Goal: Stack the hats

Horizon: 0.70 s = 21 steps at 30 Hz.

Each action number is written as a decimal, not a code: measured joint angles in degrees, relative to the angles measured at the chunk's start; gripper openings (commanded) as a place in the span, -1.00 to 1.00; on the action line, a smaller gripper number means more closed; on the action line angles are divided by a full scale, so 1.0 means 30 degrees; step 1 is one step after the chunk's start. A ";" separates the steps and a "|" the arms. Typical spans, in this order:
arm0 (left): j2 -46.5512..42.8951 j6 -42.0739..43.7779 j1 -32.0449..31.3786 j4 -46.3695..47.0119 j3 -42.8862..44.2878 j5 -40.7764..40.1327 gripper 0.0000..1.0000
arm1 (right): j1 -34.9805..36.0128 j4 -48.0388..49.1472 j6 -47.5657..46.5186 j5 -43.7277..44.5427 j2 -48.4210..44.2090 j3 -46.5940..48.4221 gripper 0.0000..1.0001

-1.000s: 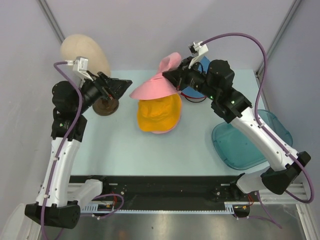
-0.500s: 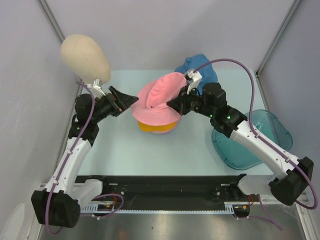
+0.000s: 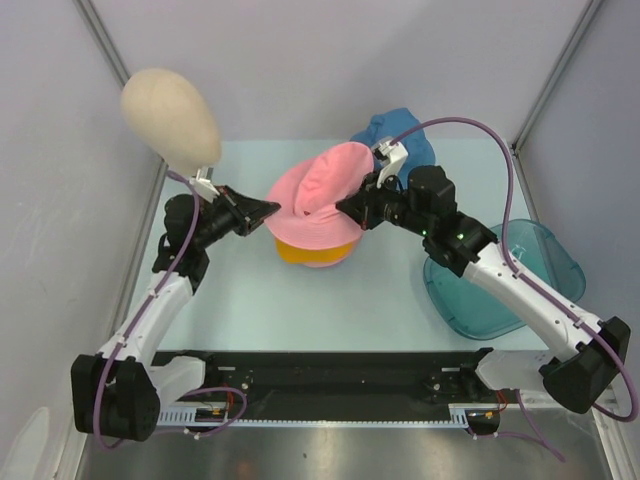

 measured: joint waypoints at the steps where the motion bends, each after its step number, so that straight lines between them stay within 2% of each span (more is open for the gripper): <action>1: 0.0160 -0.0262 -0.0015 0.0452 0.0058 0.0022 -1.00 | 0.0000 -0.0058 0.0000 0.0117 -0.0044 0.0000 -1.00; 3: 0.0423 -0.0350 -0.0051 0.0590 0.0539 0.0036 -0.99 | 0.0000 -0.0087 -0.0058 0.0350 -0.0160 0.0000 -1.00; 6: 0.1195 0.0692 -0.0087 -0.0481 0.3096 -0.0066 -1.00 | 0.0015 -0.0342 -0.0423 0.0838 -0.0270 0.0270 -1.00; 11: 0.2368 0.5238 -0.0073 -0.4087 0.9843 -0.0772 -0.99 | 0.0211 -0.0197 -0.1297 0.1581 -0.0138 0.1668 -1.00; 17: 0.3585 0.9894 0.1056 -0.7774 1.5686 -0.1406 -0.99 | 0.0758 0.3257 -0.1851 0.1749 0.1348 0.2958 -1.00; 20: 0.4524 1.0666 0.2754 -0.9282 1.7660 -0.1341 -0.99 | 0.1282 0.5377 -0.1756 0.1559 0.3191 0.3803 -0.38; 21: 0.4932 1.0812 0.3315 -0.9763 1.8251 -0.1406 -0.99 | 0.1464 0.5858 -0.1719 0.1457 0.3912 0.4153 -0.28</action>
